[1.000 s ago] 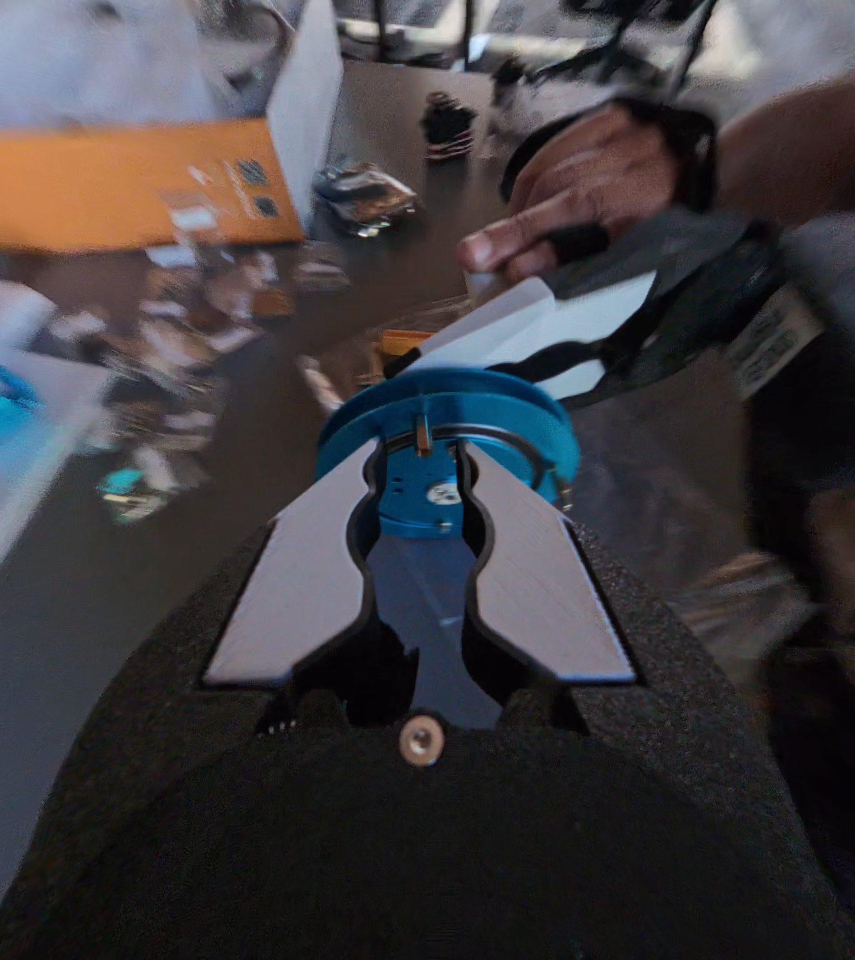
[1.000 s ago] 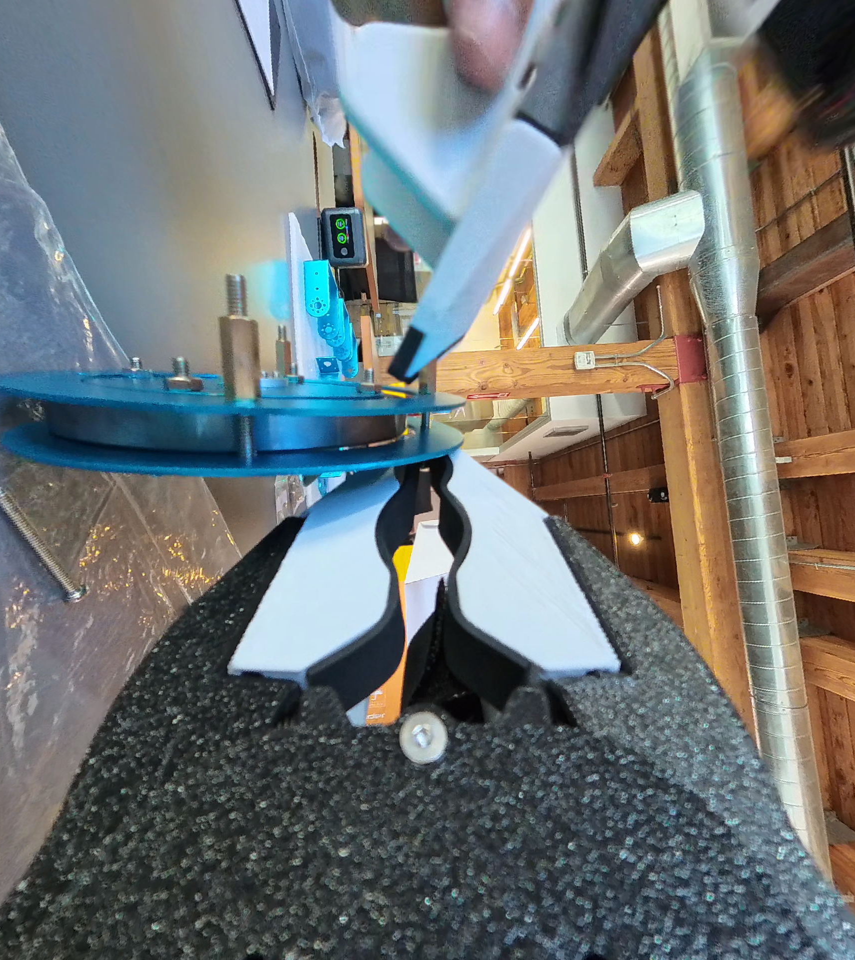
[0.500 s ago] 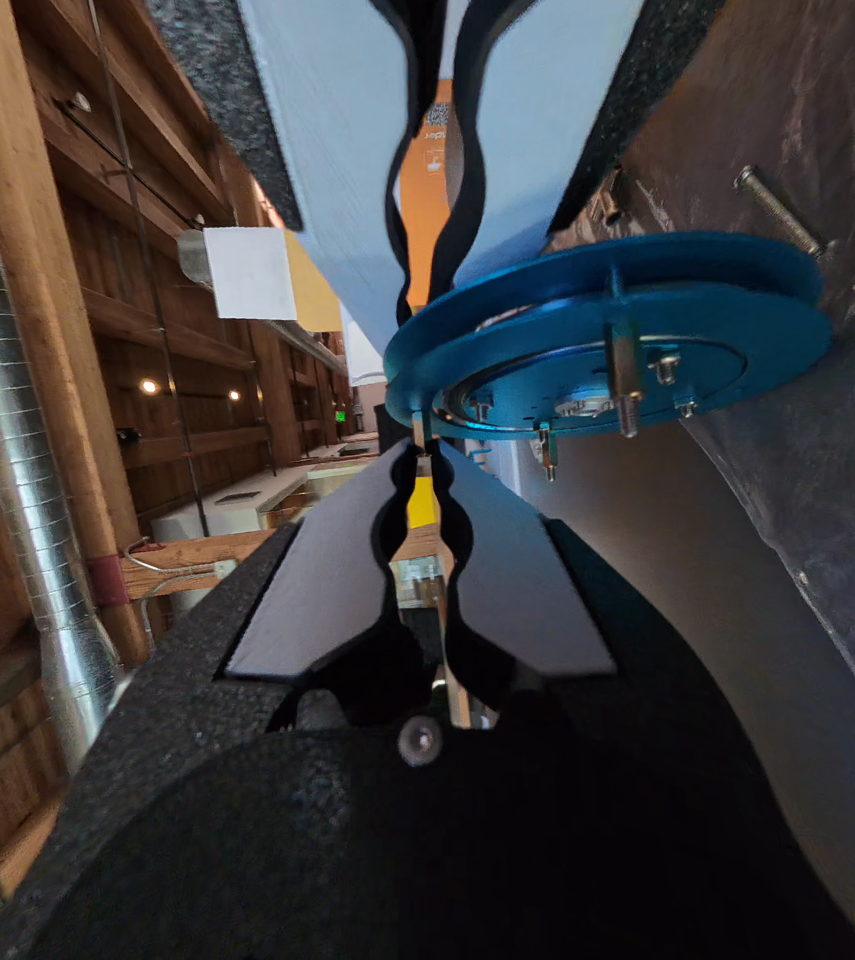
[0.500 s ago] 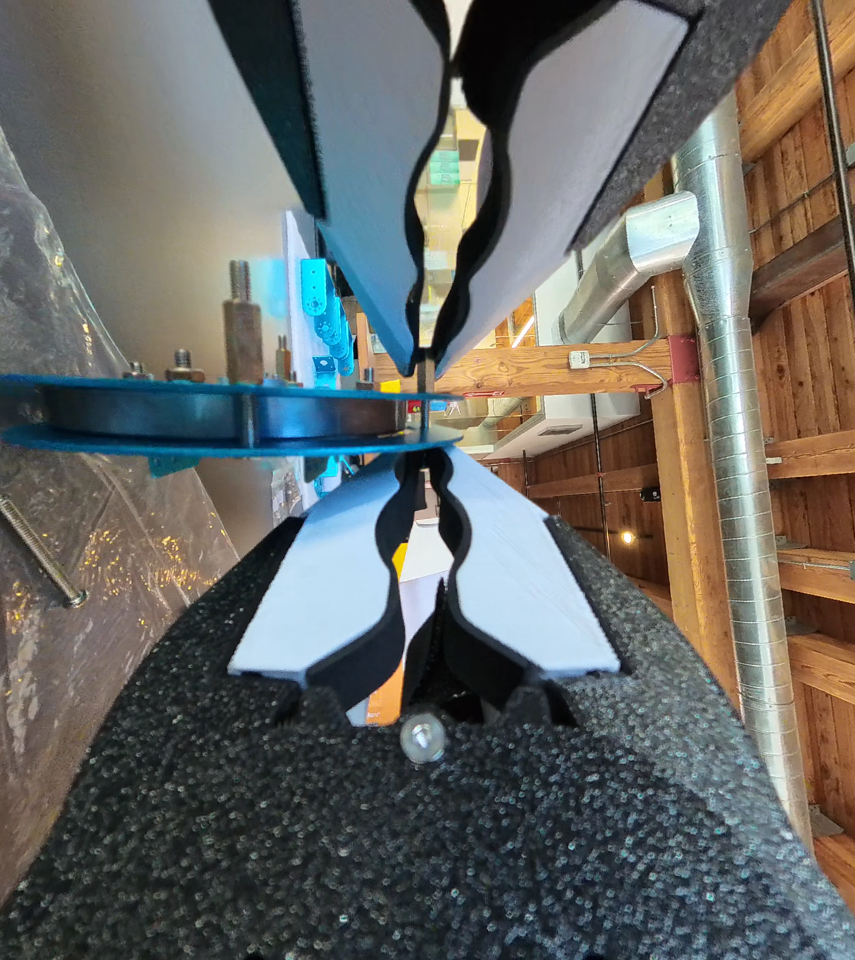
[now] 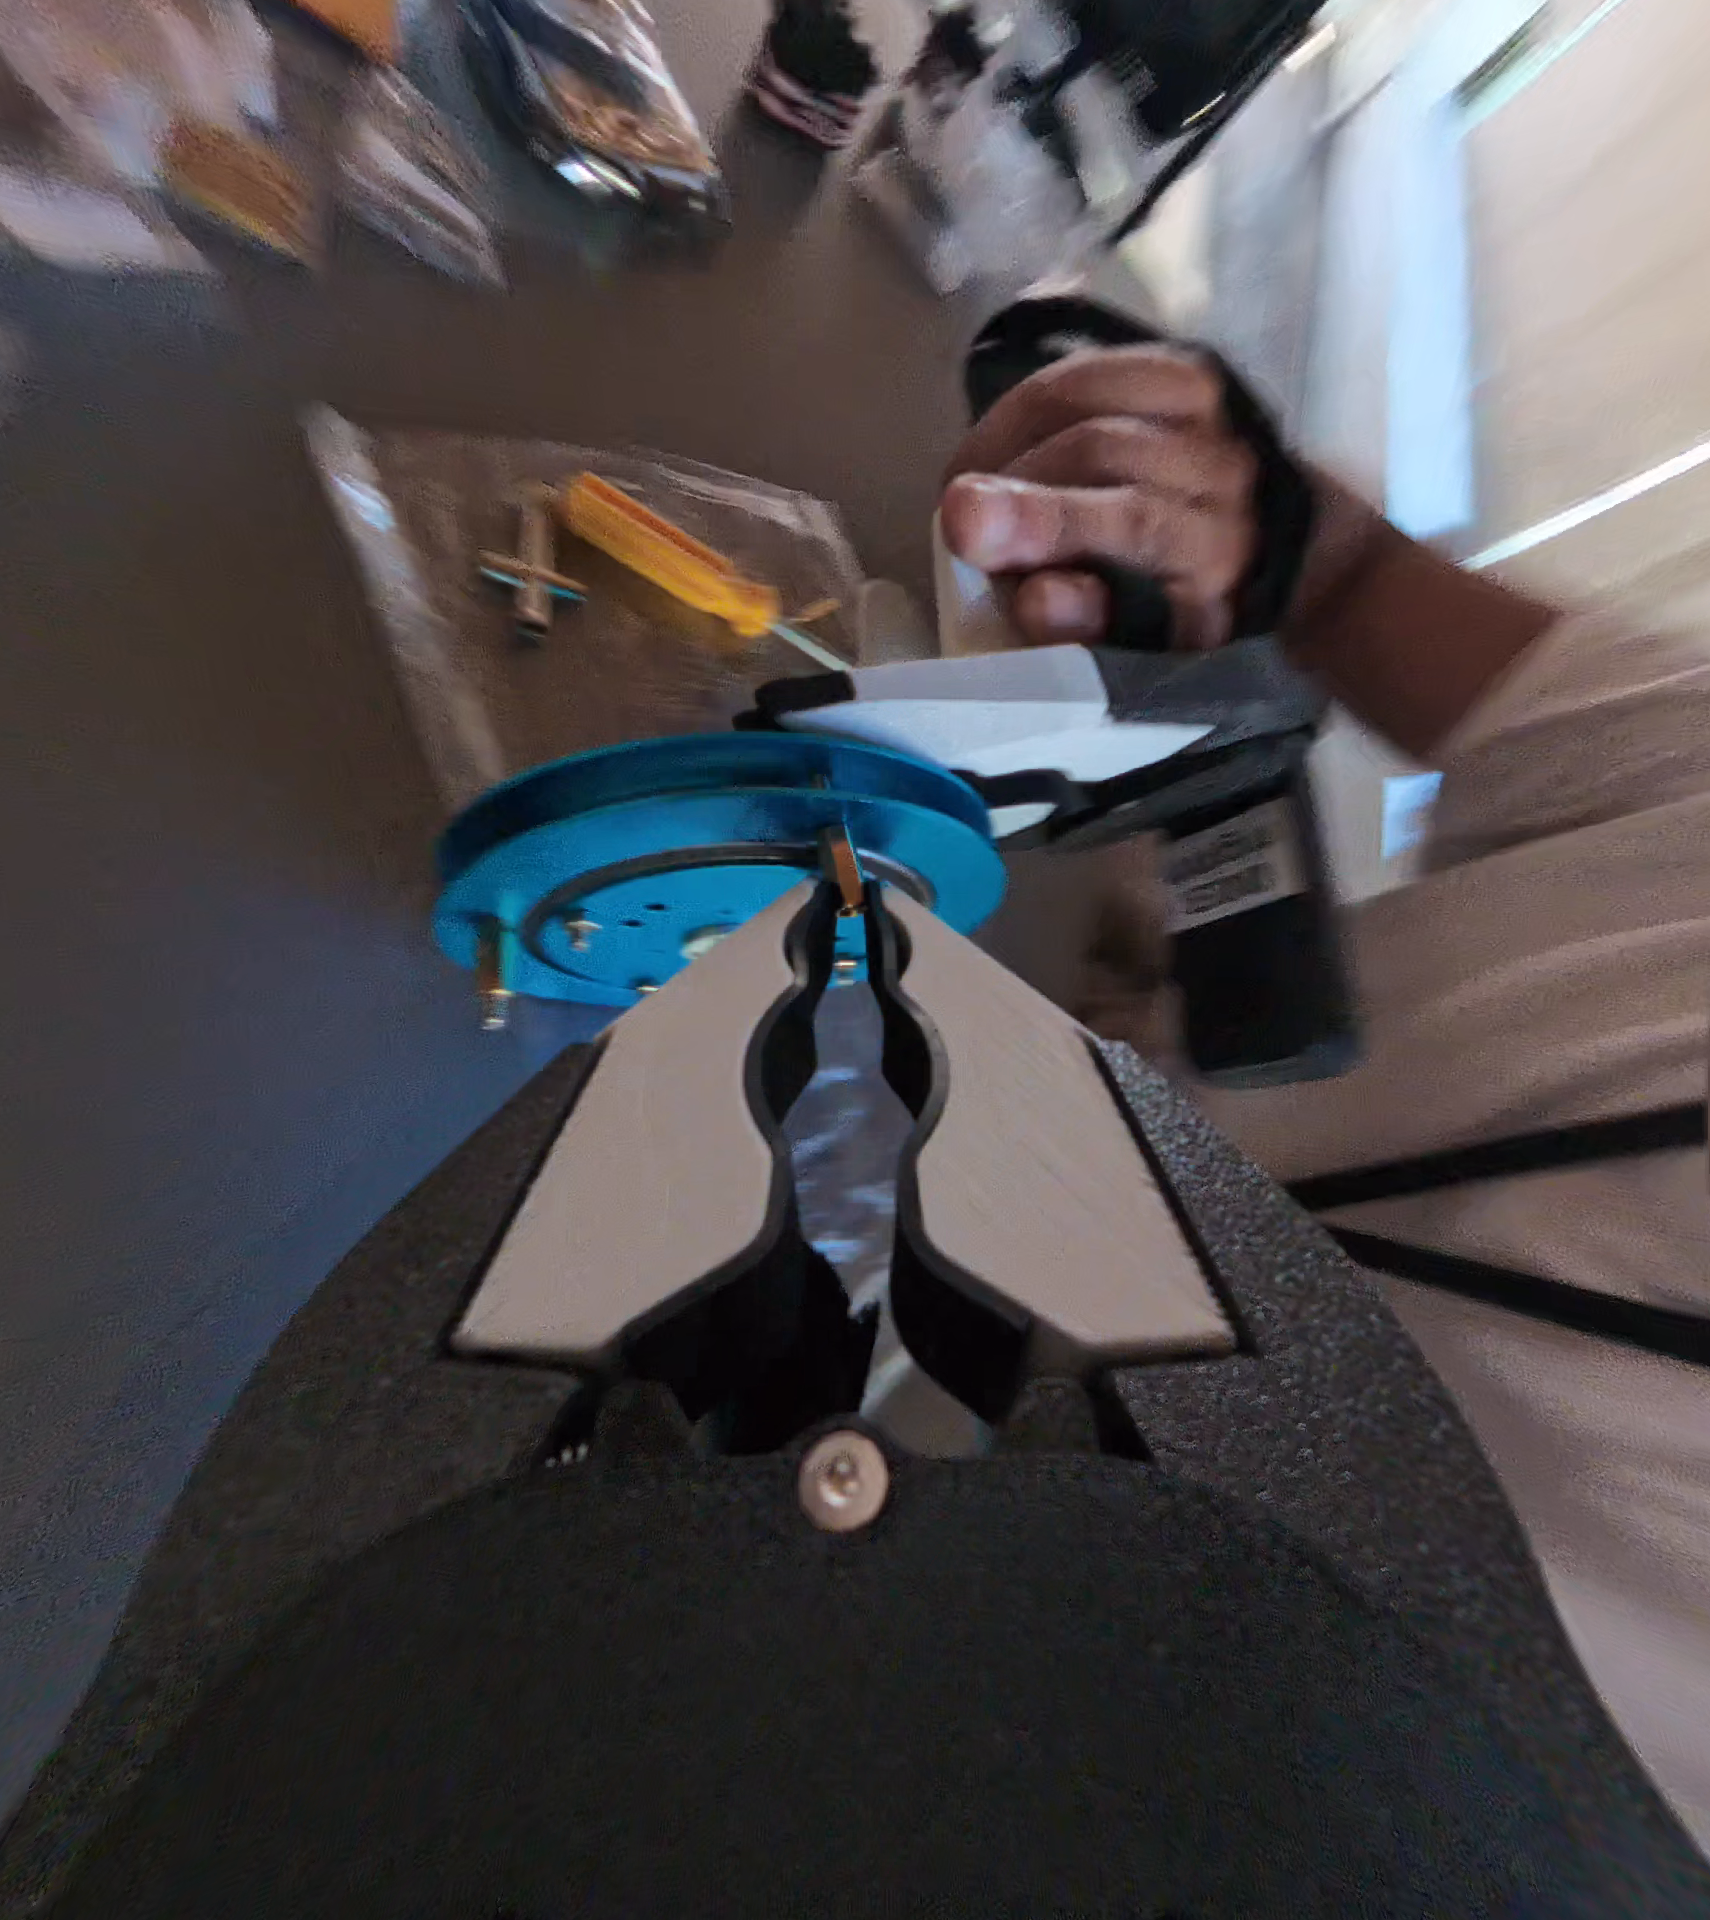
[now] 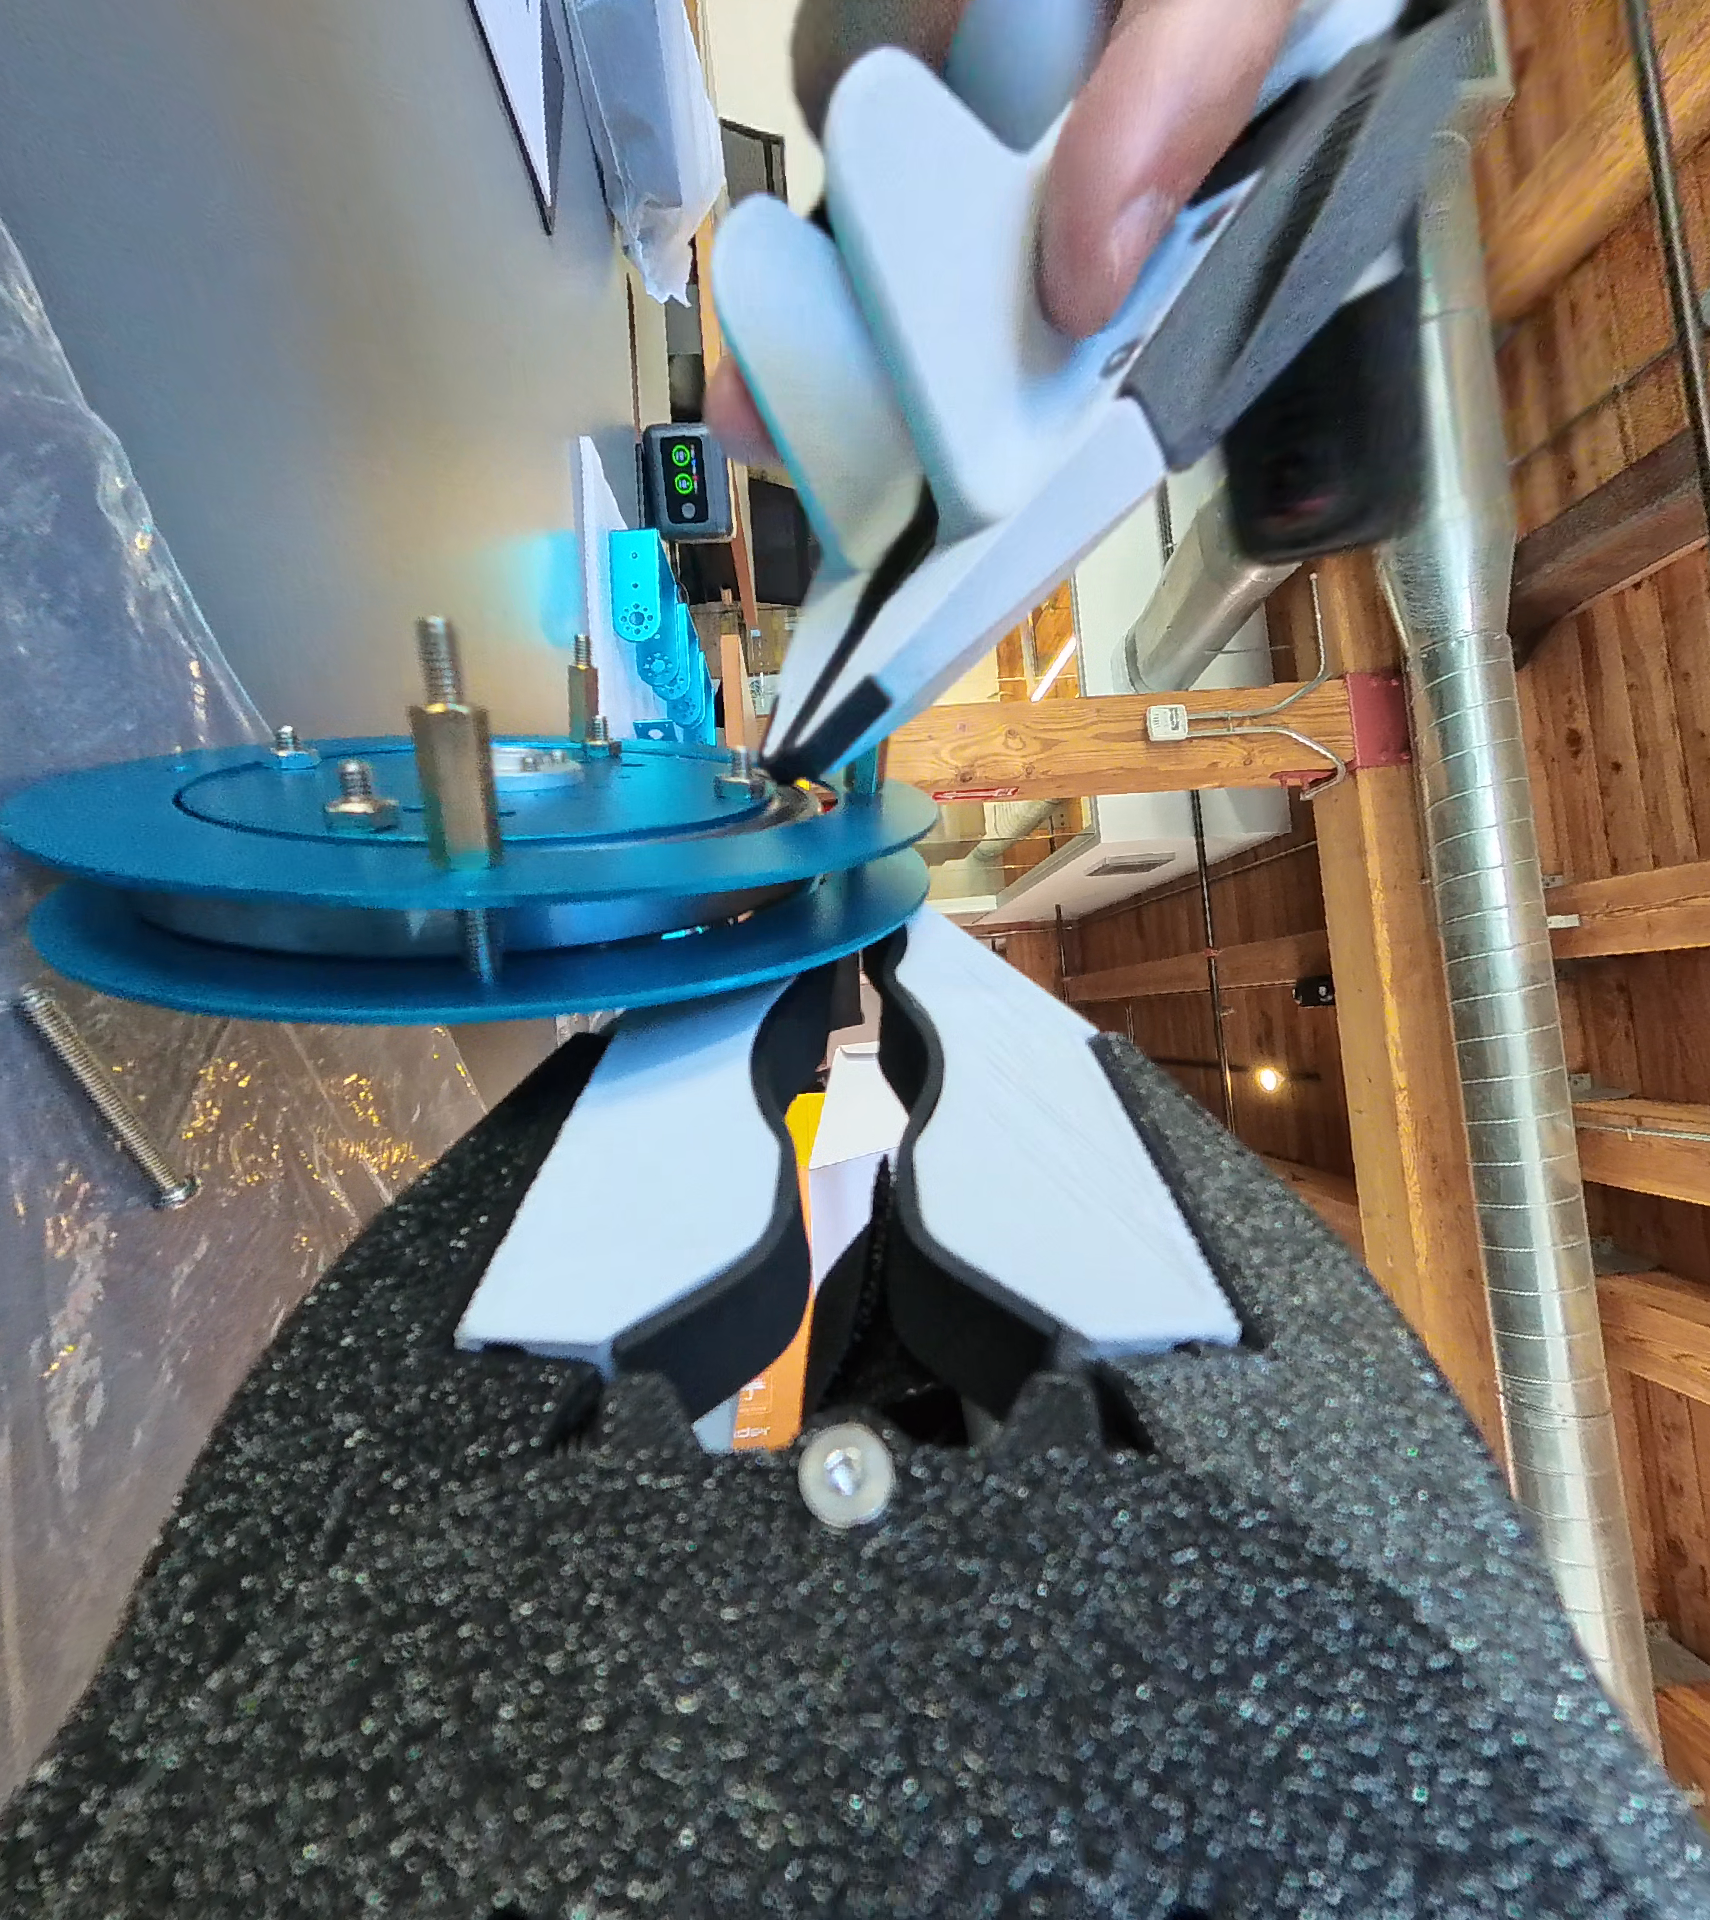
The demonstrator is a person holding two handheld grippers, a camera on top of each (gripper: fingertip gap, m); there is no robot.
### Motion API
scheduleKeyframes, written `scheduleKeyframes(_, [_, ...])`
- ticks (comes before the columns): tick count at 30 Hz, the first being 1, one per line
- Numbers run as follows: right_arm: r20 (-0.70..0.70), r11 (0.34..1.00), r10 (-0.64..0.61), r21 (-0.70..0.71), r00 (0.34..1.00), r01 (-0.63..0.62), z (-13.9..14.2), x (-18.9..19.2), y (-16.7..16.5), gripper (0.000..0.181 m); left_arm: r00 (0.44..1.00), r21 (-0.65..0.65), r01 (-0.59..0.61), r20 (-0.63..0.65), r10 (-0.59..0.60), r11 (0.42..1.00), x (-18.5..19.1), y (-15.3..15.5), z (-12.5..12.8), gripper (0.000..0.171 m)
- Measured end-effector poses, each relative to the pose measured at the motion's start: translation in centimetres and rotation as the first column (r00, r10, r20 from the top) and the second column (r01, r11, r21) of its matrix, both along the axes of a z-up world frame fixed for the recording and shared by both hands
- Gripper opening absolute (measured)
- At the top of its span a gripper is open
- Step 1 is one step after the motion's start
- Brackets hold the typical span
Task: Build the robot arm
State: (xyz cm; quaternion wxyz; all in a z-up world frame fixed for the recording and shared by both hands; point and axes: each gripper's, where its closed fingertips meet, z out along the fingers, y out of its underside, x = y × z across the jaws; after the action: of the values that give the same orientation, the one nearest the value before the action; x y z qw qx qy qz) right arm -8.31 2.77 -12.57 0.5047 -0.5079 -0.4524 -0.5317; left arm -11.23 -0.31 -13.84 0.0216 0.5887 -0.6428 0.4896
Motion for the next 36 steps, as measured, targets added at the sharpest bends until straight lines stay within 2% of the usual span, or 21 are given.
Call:
scheduleKeyframes(1, [0.006, 1.0, 0.009, 0.003, 1.0, -0.009, 0.1, -0.2, 0.0, 0.002, 0.999, -0.119, 0.016, -0.031, -0.019, 0.993, -0.2, -0.2, 0.1, 0.004])
scheduleKeyframes(2, [0.01, 1.0, 0.009, 0.005, 1.0, -0.009, 0.1, -0.3, -0.1, 0.002, 0.999, -0.169, 0.021, -0.03, -0.026, 0.985, -0.3, -0.1, 0.2, 0.004])
scheduleKeyframes(4, [0.014, 1.0, -0.004, 0.003, 1.0, 0.004, 0.1, -0.1, 0.1, 0.002, 1.0, -0.126, 0.013, 0.024, -0.01, 0.992, 0.0, 0.0, 0.2, 0.004])
scheduleKeyframes(6, [0.007, 1.0, 0.008, 0.001, 1.0, -0.008, 0.1, -0.1, 0.1, 0.002, 0.991, 0.07, 0.025, 0.132, -0.034, 0.997, 0.1, 0.2, -0.1, 0.005])
scheduleKeyframes(7, [0.006, 1.0, 0.0, 0.002, 1.0, 0.0, 0.0, 0.0, 0.1, 0.002, 0.979, 0.209, 0.007, 0.196, -0.049, 0.978, 0.3, 0.5, -0.3, 0.005])
scheduleKeyframes(8, [0.01, 1.0, -0.004, 0.002, 1.0, 0.004, 0.1, 0.1, 0.1, 0.002, 0.961, 0.374, -0.033, 0.267, -0.073, 0.927, 0.5, 1.0, -0.4, 0.006])
scheduleKeyframes(9, [0.011, 1.0, -0.005, 0.001, 1.0, 0.005, 0.1, 0.1, 0.1, 0.002, 0.933, 0.546, -0.104, 0.343, -0.108, 0.832, 0.8, 1.7, -0.3, 0.019])
scheduleKeyframes(10, [0.006, 1.0, -0.004, 0.0, 1.0, 0.004, 0.0, 0.1, 0.2, 0.002, 0.903, 0.696, -0.175, 0.395, -0.167, 0.696, 0.9, 2.2, -0.1, 0.018])
scheduleKeyframes(12, [0.007, 1.0, -0.002, 0.0, 1.0, 0.002, 0.1, 0.1, 0.2, 0.002, 0.843, 0.884, -0.315, 0.427, -0.326, 0.345, 0.9, 2.6, 0.5, 0.016])
scheduleKeyframes(14, [0.006, 1.0, -0.003, 0.001, 1.0, 0.003, 0.1, 0.0, 0.2, 0.002, 0.798, 0.918, -0.396, 0.361, -0.482, 0.032, 0.7, 1.8, 0.7, 0.014])
scheduleKeyframes(16, [0.005, 1.0, -0.001, 0.001, 1.0, 0.001, 0.1, -0.1, 0.2, 0.002, 0.79, 0.866, -0.449, 0.27, -0.55, -0.22, 0.8, 1.6, 0.7, 0.013])
scheduleKeyframes(17, [0.006, 1.0, -0.004, 0.001, 1.0, 0.004, 0.1, 0.0, 0.2, 0.001, 0.794, 0.825, -0.471, 0.241, -0.559, -0.314, 0.9, 1.8, 0.8, 0.011])
scheduleKeyframes(18, [0.008, 1.0, -0.009, 0.001, 1.0, 0.009, 0.1, 0.1, 0.2, 0.002, 0.798, 0.788, -0.486, 0.224, -0.559, -0.377, 1.1, 2.0, 1.0, 0.007])
scheduleKeyframes(20, [0.009, 1.0, -0.017, 0.0, 1.0, 0.017, 0.0, 0.3, 0.3, 0.002, 0.812, 0.764, -0.485, 0.211, -0.544, -0.426, 1.3, 2.2, 1.0, 0.005])
scheduleKeyframes(22, [0.007, 1.0, -0.023, -0.001, 1.0, 0.023, 0.0, 0.4, 0.4, 0.002, 0.823, 0.786, -0.47, 0.226, -0.521, -0.402, 1.6, 2.5, 1.0, 0.005])
scheduleKeyframes(23, [-0.002, 1.0, -0.022, -0.005, 1.0, 0.022, 0.0, 0.5, 0.4, 0.002, 0.827, 0.806, -0.462, 0.242, -0.507, -0.369, 1.7, 2.6, 1.0, 0.005])
scheduleKeyframes(24, [-0.003, 1.0, -0.021, -0.007, 1.0, 0.021, -0.1, 0.6, 0.4, 0.002, 0.834, 0.84, -0.45, 0.274, -0.479, -0.304, 1.8, 2.7, 1.0, 0.004])
scheduleKeyframes(27, [0.027, 0.999, -0.035, 0.008, 0.999, 0.035, -0.1, 0.8, 0.5, 0.002, 0.869, 0.928, -0.373, 0.355, -0.346, 0.017, 2.0, 2.7, 1.0, 0.004])
scheduleKeyframes(31, [0.018, 1.0, -0.03, 0.001, 0.999, 0.03, -0.1, 0.7, 0.4, 0.002, 0.916, 0.873, -0.258, 0.357, -0.184, 0.414, 2.0, 2.4, 1.0, 0.004])
scheduleKeyframes(34, [0.018, 1.0, -0.019, 0.003, 1.0, 0.019, -0.1, 0.7, 0.3, 0.002, 0.959, 0.678, -0.155, 0.279, -0.056, 0.718, 1.9, 2.1, 1.0, 0.004])
scheduleKeyframes(36, [0.017, 1.0, -0.012, 0.005, 1.0, 0.012, 0.0, 0.5, 0.1, 0.002, 0.984, 0.43, -0.086, 0.175, 0.01, 0.899, 1.6, 1.7, 1.2, 0.004])
